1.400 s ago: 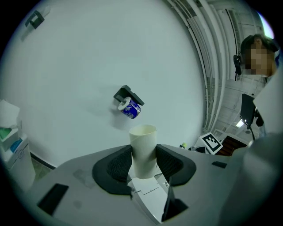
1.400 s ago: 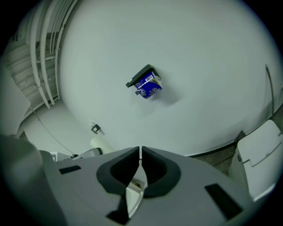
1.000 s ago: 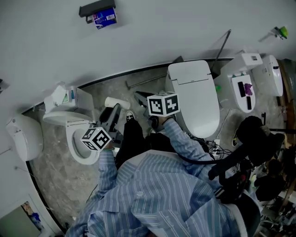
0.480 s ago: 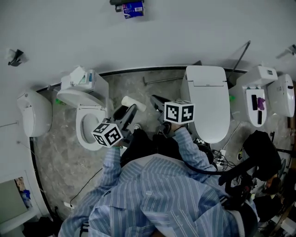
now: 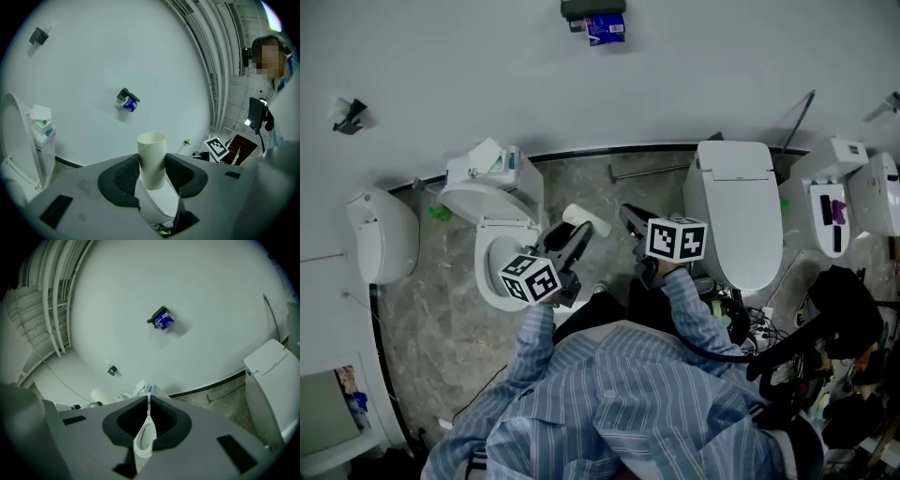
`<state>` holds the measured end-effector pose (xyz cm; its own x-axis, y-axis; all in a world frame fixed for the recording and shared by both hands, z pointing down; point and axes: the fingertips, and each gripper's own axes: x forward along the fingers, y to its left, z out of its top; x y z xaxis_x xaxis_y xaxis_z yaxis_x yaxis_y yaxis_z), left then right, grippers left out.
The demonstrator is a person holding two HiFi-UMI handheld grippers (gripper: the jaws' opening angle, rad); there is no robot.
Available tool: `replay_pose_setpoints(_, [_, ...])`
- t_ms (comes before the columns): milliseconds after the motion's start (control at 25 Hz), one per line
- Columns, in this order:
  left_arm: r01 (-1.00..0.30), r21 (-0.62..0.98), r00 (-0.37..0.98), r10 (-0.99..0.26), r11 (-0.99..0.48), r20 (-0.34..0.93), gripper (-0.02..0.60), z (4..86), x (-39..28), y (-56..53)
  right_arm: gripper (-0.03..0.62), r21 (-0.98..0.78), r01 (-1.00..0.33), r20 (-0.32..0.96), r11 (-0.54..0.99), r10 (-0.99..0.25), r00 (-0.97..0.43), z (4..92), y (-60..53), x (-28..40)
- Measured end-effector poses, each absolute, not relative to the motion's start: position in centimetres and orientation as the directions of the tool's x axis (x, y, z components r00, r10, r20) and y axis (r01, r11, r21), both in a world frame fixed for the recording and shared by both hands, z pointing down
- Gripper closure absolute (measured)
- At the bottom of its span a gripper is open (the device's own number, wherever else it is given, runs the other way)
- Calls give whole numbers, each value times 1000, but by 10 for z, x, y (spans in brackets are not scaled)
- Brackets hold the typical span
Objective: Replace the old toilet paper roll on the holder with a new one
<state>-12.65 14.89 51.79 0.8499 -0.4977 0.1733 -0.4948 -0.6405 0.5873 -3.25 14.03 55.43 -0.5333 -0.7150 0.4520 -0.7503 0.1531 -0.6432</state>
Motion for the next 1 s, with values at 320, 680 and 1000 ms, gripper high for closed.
replay_pose_setpoints(320, [-487, 608, 853, -492, -626, 176, 408, 535, -185, 157, 571, -649, -749, 477, 134, -695, -538, 572, 161, -94])
replay_pose_setpoints(680, [-437, 626, 881, -449, -646, 150, 408, 540, -188, 160, 571, -623, -775, 511, 109, -693, -509, 577, 169, -104])
replay_pose_setpoints(1000, [-426, 636, 884, -446, -644, 141, 409, 543, -184, 140, 571, -626, -774, 518, 95, -692, -503, 582, 157, -99])
